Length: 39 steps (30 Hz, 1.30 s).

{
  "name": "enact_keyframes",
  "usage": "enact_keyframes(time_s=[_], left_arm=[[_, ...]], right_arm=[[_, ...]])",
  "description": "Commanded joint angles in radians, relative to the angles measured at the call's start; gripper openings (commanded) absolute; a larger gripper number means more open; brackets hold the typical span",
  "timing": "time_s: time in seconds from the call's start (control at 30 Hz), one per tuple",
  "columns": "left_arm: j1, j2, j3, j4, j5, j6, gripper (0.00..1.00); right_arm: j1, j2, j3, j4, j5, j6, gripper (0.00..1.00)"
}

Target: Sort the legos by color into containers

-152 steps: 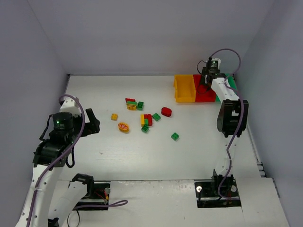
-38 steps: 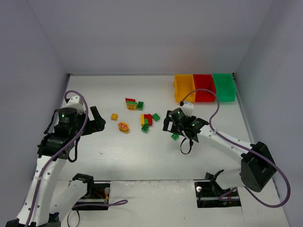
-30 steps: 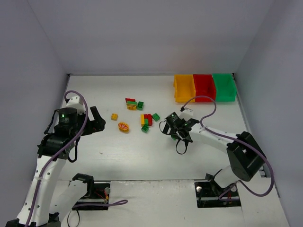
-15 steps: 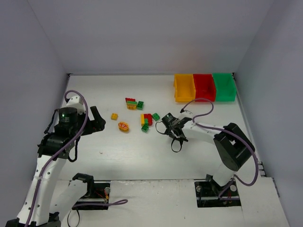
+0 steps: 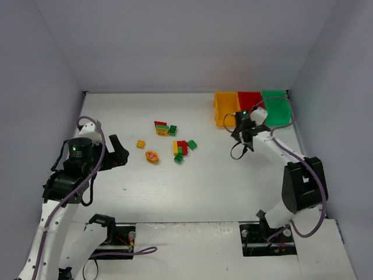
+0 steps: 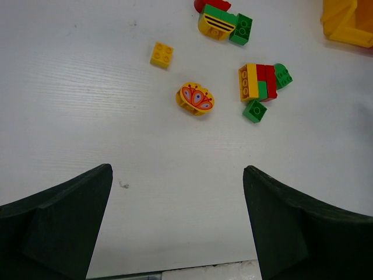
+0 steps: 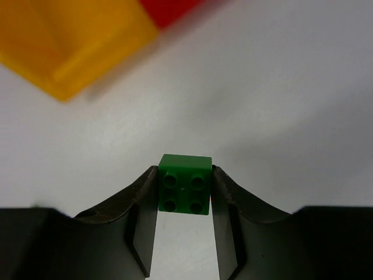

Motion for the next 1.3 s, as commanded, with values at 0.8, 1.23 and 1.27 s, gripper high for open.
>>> enact_keyframes(time_s=[0.8, 1.23, 1.27], left_arm=[[-0.031, 0.083, 0.049, 0.068, -0.020, -0.024, 0.87], [-0.030, 0.179, 0.066, 0.126, -0.004, 0.001, 0.87], [-0.031, 0.185, 0.069, 0.128, 0.001, 0.004, 0.87]], right_arm=[[-0.585, 0.604, 0.960, 0.171, -0.346, -0.665, 0.71], [-0.221, 0.228, 0.610, 0.170, -0.395, -0.716, 0.67], [-0.187, 0.215, 0.579, 0.173, -0.392, -0.701, 0.67]])
